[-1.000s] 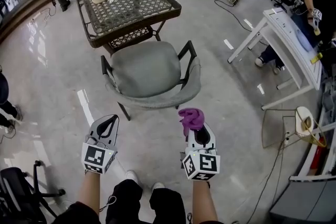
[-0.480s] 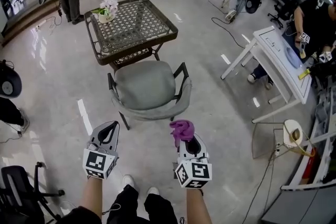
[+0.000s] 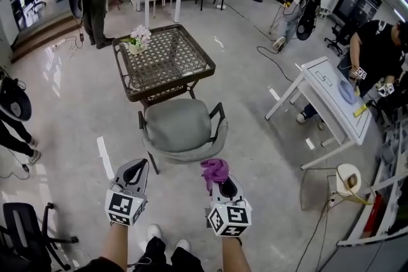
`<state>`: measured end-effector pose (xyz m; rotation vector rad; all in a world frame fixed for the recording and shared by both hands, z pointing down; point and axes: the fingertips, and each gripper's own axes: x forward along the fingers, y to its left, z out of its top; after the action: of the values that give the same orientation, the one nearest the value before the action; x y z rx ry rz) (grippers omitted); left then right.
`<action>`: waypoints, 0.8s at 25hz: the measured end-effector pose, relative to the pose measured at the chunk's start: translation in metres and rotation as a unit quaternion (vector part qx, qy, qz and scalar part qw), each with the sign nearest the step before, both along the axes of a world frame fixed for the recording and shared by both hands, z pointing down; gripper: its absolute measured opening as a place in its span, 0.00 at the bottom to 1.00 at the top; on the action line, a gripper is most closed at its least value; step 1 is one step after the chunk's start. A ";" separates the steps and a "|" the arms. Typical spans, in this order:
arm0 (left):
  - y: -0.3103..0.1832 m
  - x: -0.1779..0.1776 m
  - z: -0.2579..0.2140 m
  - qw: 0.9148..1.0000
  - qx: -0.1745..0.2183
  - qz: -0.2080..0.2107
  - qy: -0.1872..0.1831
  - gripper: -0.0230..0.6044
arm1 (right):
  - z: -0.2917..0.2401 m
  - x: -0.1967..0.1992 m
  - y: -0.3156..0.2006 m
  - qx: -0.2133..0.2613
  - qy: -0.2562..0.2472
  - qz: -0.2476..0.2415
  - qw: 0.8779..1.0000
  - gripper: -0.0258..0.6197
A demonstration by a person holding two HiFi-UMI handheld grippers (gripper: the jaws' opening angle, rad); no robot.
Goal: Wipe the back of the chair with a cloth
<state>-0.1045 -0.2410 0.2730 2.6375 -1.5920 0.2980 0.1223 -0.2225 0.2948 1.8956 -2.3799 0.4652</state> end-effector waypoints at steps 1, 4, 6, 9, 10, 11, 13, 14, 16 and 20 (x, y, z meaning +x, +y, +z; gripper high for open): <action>0.003 0.000 -0.007 1.000 0.003 -0.002 0.001 0.05 | -0.006 -0.002 0.002 0.002 0.001 -0.006 1.000 0.18; 0.010 0.000 -0.028 1.000 0.010 -0.008 0.004 0.05 | -0.023 -0.006 0.007 0.005 0.006 -0.019 1.000 0.18; 0.016 0.001 -0.039 1.000 0.012 -0.011 0.003 0.05 | -0.032 -0.004 0.011 0.003 0.005 -0.019 1.000 0.18; 0.026 0.000 -0.055 1.000 0.015 -0.015 0.002 0.05 | -0.049 -0.006 0.019 0.004 0.007 -0.026 1.000 0.18; 0.029 -0.001 -0.060 1.000 0.016 -0.017 0.002 0.05 | -0.056 -0.007 0.021 0.008 0.010 -0.030 0.999 0.18; 0.032 -0.002 -0.065 1.000 0.017 -0.019 0.001 0.05 | -0.062 -0.008 0.023 0.011 0.011 -0.031 0.999 0.18; 0.036 -0.003 -0.075 1.000 0.022 -0.019 0.002 0.05 | -0.073 -0.008 0.026 0.016 0.011 -0.029 0.999 0.18; 0.038 -0.003 -0.081 1.000 0.026 -0.018 0.003 0.05 | -0.077 -0.007 0.028 0.018 0.013 -0.028 0.999 0.18; 0.041 -0.002 -0.090 0.999 0.031 -0.015 0.004 0.05 | -0.084 -0.004 0.032 0.020 0.018 -0.026 0.999 0.18; 0.046 0.000 -0.108 0.999 0.039 -0.008 0.000 0.05 | -0.096 0.004 0.042 0.024 0.020 -0.017 0.999 0.18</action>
<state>-0.1046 -0.1945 0.1648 2.6796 -1.6572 0.2417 0.1258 -0.1805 0.1986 1.8608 -2.4157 0.3673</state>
